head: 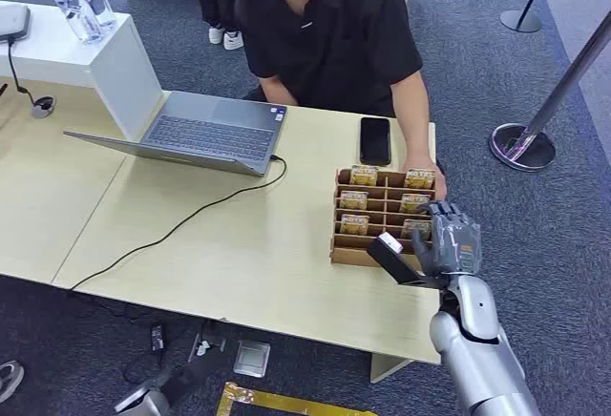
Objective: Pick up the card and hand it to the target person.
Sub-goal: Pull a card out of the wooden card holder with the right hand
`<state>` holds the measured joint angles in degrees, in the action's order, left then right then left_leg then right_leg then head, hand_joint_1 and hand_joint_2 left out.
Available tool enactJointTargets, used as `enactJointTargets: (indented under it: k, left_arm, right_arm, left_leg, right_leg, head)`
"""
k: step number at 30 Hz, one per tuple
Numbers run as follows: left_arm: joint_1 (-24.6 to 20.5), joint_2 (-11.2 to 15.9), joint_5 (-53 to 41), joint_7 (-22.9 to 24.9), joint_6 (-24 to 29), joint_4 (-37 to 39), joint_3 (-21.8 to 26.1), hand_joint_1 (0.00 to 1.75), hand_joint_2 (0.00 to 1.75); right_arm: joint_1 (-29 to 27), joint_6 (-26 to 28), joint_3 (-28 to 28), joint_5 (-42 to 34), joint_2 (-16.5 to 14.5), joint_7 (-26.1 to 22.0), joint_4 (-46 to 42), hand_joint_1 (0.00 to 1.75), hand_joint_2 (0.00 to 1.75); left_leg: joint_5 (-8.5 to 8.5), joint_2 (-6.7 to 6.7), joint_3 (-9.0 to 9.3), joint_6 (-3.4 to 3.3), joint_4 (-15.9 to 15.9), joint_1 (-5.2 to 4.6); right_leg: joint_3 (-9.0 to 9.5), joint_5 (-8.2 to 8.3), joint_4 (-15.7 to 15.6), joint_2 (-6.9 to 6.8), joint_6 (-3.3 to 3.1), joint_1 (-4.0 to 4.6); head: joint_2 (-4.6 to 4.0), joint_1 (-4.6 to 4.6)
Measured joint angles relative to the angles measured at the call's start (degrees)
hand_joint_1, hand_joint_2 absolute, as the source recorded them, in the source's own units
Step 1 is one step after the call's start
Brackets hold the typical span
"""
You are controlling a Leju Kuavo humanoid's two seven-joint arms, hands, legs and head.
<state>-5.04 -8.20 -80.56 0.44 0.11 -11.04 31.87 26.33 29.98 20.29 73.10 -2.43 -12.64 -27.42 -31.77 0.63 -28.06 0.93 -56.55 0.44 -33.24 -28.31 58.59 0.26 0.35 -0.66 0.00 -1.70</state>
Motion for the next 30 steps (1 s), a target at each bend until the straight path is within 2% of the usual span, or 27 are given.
enactJointTargets:
  k: [9, 14, 17, 18, 20, 21, 23, 24, 26, 28, 30]
  left_arm:
    - [0.0, 0.0, 0.0, 0.1, 0.1, 0.0, 0.0, 0.00, 0.00]
    - [0.0, 0.0, 0.0, 0.1, 0.1, 0.0, 0.0, 0.00, 0.00]
    - [0.0, 0.0, 0.0, 0.1, 0.2, 0.0, 0.0, 0.00, 1.31]
    - [0.0, 0.0, 0.0, 0.1, 0.2, 0.0, 0.0, 0.00, 1.31]
    - [0.0, 0.0, 0.0, 0.1, 0.2, 0.0, 0.0, 0.00, 0.44]
    - [0.0, 0.0, 0.0, 0.0, 0.2, 0.0, 0.0, 0.00, 0.00]
    - [0.0, 0.0, 0.0, 0.0, 0.2, 0.0, 0.0, 0.00, 0.00]
    - [0.0, 0.0, 0.0, 0.0, 0.2, 0.0, 0.0, 0.00, 0.44]
    - [0.0, 0.0, 0.0, -0.1, 0.2, 0.0, 0.0, 0.00, 0.44]
    - [0.0, 0.0, 0.0, -0.4, 0.2, 0.0, 0.0, 0.00, 0.44]
    - [0.0, 0.0, 0.0, -1.2, 0.3, 0.0, 0.0, 0.00, 1.31]
  right_arm:
    - [0.5, -0.2, 0.4, 0.3, 0.0, 0.6, 1.1, 1.01, 1.75]
    - [0.6, -0.3, 0.4, 0.5, 0.0, 0.9, 1.6, 1.13, 1.75]
    - [0.6, -0.3, 0.5, 0.6, 0.0, 1.0, 1.9, 1.07, 1.75]
    - [0.6, -0.3, 0.5, 0.6, 0.0, 1.0, 1.9, 1.03, 1.75]
    - [0.7, -0.3, 0.5, 0.7, 0.0, 1.0, 2.1, 1.09, 1.75]
    - [0.7, -0.3, 0.5, 0.8, 0.0, 1.0, 2.2, 1.19, 1.75]
    - [0.8, -0.4, 0.6, 0.9, 0.0, 0.9, 2.3, 1.36, 1.75]
    - [0.8, -0.4, 0.6, 1.0, 0.0, 0.9, 2.4, 1.41, 1.75]
    - [0.9, -0.4, 0.6, 1.0, 0.0, 0.8, 2.5, 1.47, 1.75]
    - [1.0, -0.3, 0.6, 1.0, 0.0, 0.7, 2.7, 1.62, 1.75]
    - [1.0, -0.3, 0.6, 0.9, 0.0, 0.6, 2.8, 1.75, 1.75]
  left_leg:
    - [0.00, 0.00, 0.01, 0.00, 0.0, 0.00]
    - [0.00, 0.00, 0.01, 0.00, 0.0, 0.00]
    - [0.00, 0.00, 0.01, 0.00, 0.0, 0.00]
    - [0.00, 0.00, 0.01, 0.00, 0.0, 0.00]
    - [0.00, 0.00, 0.02, 0.00, 0.0, 0.00]
    - [0.00, 0.00, 0.03, 0.00, 0.0, 0.00]
    - [0.00, 0.00, 0.05, 0.00, 0.0, 0.00]
    - [0.00, 0.00, 0.06, 0.00, 0.0, 0.00]
    - [0.00, 0.00, 0.08, 0.00, 0.0, 0.00]
    - [0.00, 0.00, 0.10, 0.00, 0.0, 0.00]
    - [0.00, 0.00, 0.13, 0.00, 0.0, 0.00]
  right_leg:
    - [0.00, 0.00, 0.0, 0.00, 0.00, 0.00]
    - [0.00, 0.00, 0.0, 0.00, 0.00, 0.00]
    - [0.01, 0.00, 0.0, 0.00, 0.00, 0.00]
    - [0.01, 0.00, 0.0, 0.00, 0.00, 0.00]
    - [0.02, 0.00, 0.0, 0.00, 0.00, 0.00]
    - [0.03, 0.00, 0.0, 0.00, 0.00, 0.00]
    - [0.05, 0.00, 0.0, 0.00, 0.00, 0.00]
    - [0.06, 0.00, 0.0, 0.00, 0.00, 0.00]
    - [0.08, 0.00, 0.0, 0.00, 0.00, 0.00]
    - [0.10, 0.00, 0.0, 0.00, 0.00, 0.00]
    - [0.12, 0.00, 0.0, 0.00, 0.00, 0.00]
  head:
    - [0.00, 0.00]
    - [0.00, 0.00]
    - [0.00, 0.00]
    - [0.00, 0.00]
    - [0.00, 0.00]
    - [0.00, 0.00]
    - [0.00, 0.00]
    - [0.00, 0.00]
    - [0.00, 0.00]
    - [0.00, 0.00]
    - [0.00, 0.01]
